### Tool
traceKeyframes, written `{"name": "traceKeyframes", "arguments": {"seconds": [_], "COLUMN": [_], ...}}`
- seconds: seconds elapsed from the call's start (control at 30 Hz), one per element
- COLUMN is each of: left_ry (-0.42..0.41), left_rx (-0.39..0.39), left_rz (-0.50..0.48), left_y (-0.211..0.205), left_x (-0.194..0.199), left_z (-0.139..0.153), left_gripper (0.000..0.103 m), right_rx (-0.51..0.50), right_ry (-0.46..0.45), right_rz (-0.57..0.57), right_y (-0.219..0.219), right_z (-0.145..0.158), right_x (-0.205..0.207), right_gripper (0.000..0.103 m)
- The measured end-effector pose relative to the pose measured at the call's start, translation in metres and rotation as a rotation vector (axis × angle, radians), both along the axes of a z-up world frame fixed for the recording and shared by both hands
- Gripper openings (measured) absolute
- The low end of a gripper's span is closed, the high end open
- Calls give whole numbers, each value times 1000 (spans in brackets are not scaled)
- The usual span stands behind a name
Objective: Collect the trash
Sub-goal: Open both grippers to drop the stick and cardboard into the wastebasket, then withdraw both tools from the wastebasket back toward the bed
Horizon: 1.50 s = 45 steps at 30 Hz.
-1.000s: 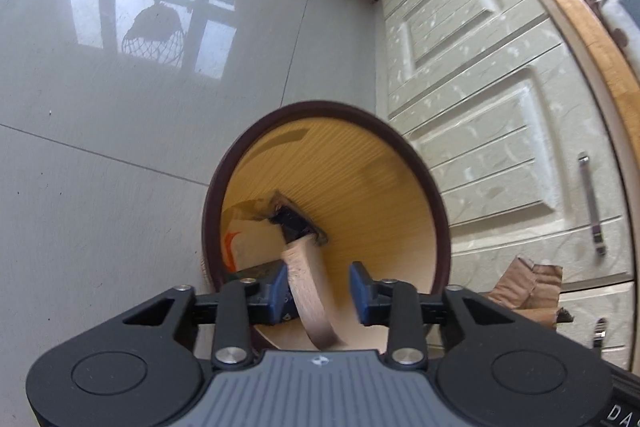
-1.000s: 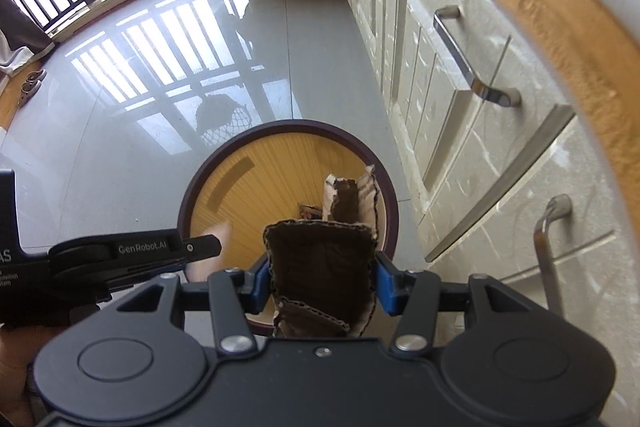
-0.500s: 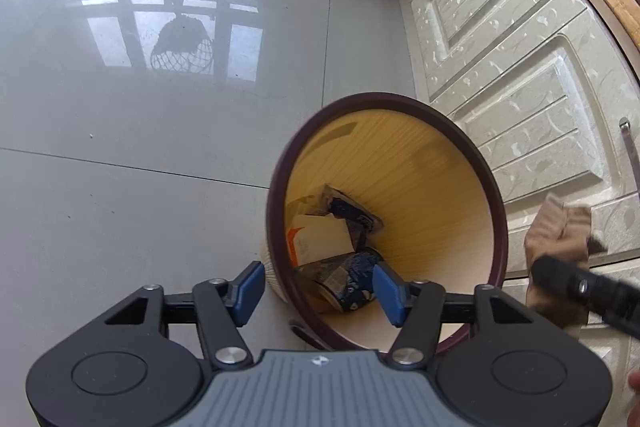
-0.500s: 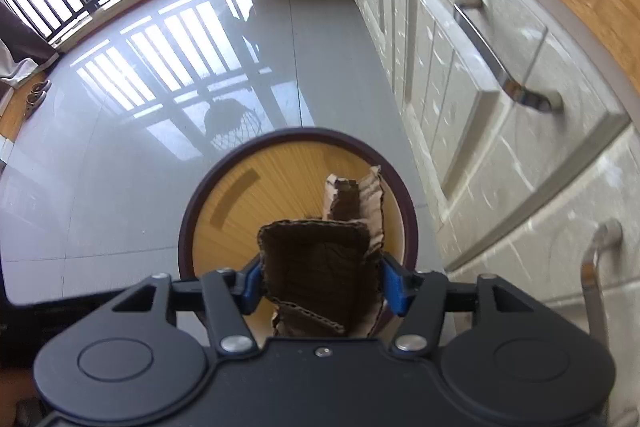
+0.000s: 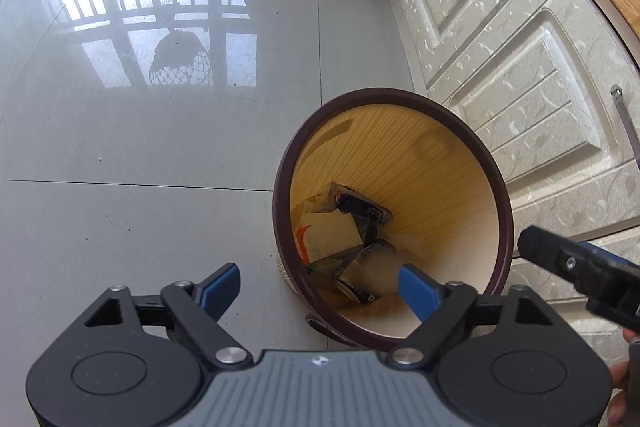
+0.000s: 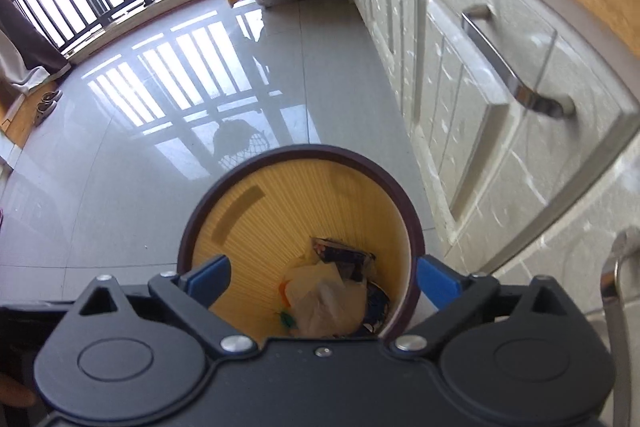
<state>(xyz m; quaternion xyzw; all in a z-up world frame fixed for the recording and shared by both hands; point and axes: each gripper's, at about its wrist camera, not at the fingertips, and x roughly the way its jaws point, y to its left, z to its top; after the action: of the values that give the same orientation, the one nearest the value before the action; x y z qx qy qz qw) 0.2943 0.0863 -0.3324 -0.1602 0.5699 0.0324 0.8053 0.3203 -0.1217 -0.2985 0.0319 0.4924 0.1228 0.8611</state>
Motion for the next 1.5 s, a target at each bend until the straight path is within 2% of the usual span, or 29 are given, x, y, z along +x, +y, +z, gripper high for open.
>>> {"name": "traceKeyframes", "arguments": {"seconds": [0.4, 0.8, 1.3, 1.5], "left_ry": [24, 24, -13, -51], "left_rx": [47, 77, 98, 109], "left_rz": [-31, -81, -81, -90], "left_y": [-2, -3, 8, 7], "left_x": [-3, -20, -54, -70], "left_z": [6, 27, 66, 86], "left_gripper": [103, 103, 103, 103], "right_rx": [-94, -150, -147, -160], "right_ry": [46, 67, 36, 8], "right_rz": [27, 69, 43, 39], "right_y": [-6, -9, -11, -11], "right_z": [-5, 5, 45, 67], "right_x": [-15, -37, -59, -72], "right_gripper": [103, 103, 103, 103]}}
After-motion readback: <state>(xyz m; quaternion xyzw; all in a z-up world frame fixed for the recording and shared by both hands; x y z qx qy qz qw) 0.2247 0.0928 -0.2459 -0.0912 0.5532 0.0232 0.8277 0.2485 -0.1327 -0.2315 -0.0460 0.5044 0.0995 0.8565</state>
